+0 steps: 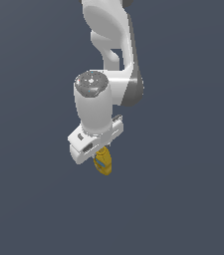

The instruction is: Pick up the object and move it to a goal position.

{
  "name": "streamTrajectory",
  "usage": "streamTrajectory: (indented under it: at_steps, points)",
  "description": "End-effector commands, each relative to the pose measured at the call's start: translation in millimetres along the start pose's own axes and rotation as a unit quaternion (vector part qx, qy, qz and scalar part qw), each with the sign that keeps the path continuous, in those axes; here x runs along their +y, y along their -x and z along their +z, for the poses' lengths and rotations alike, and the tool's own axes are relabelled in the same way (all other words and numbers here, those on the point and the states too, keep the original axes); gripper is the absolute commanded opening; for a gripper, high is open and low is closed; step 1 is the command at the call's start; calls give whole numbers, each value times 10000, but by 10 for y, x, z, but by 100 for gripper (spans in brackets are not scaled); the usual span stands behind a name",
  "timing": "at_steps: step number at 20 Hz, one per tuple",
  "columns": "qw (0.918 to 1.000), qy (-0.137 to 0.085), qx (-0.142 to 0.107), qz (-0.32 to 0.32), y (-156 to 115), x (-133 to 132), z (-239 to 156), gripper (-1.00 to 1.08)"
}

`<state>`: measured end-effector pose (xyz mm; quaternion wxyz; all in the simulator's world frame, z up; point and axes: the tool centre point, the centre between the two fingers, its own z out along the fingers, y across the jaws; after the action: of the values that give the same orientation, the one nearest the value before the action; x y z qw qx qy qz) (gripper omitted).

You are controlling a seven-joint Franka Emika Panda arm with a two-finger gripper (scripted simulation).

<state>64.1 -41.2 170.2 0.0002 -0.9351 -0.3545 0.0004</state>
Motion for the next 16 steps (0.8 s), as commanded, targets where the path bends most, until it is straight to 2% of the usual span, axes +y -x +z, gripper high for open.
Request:
streamTrajectory:
  at_steps: [1,9,16]
  points:
    - [10000,1,0,1,1,0,-2,-100]
    - [10000,1,0,1,49,-99,-155,-100]
    - [10000,3,-1,0,158,-323,-502,-100]
